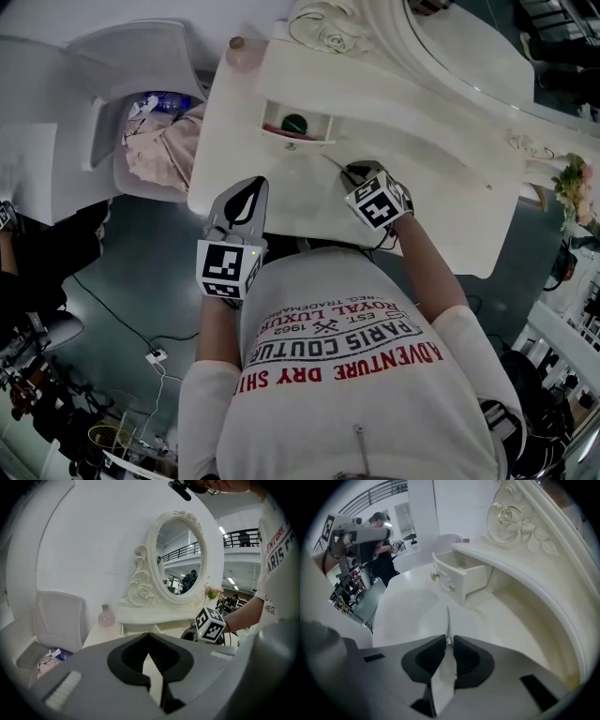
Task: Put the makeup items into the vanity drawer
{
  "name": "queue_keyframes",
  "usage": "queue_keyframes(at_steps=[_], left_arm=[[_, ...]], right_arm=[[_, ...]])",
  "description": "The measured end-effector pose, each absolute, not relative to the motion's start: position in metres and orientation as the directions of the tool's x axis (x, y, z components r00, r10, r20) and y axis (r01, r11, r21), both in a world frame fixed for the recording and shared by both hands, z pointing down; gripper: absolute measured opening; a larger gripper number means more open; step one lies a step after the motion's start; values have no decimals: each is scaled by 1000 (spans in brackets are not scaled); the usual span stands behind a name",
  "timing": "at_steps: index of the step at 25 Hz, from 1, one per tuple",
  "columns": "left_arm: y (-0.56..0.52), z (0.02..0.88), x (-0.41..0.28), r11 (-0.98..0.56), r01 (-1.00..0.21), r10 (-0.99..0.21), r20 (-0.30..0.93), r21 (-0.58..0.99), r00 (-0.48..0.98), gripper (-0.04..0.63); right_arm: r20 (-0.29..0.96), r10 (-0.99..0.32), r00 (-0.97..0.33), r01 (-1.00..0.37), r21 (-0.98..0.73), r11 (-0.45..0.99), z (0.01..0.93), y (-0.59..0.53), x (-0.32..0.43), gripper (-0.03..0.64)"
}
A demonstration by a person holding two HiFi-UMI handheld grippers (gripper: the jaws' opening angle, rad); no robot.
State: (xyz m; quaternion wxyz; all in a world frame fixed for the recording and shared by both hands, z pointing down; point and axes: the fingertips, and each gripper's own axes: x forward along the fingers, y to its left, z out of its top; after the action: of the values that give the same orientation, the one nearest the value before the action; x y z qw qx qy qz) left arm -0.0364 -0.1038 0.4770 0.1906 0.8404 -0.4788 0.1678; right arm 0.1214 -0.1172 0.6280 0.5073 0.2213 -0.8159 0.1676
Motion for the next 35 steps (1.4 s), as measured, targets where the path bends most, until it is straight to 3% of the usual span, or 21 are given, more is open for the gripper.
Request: queue_keyframes(at_steps=[9, 18, 35], left_arm=[[-110, 461, -36, -513, -847, -740, 429, 139, 518, 11], [-114, 430, -41, -545, -834, -759, 371, 87, 535, 11], [-105, 418, -98, -468, -884, -823, 356, 16, 442, 11]], right_arm=[[878, -234, -417, -557, -44, 829, 594, -123, 124, 57], [860, -257, -442, -488, 10, 873, 551, -116, 106, 57], [835, -282, -473, -415, 71, 907, 530, -165, 35, 57]])
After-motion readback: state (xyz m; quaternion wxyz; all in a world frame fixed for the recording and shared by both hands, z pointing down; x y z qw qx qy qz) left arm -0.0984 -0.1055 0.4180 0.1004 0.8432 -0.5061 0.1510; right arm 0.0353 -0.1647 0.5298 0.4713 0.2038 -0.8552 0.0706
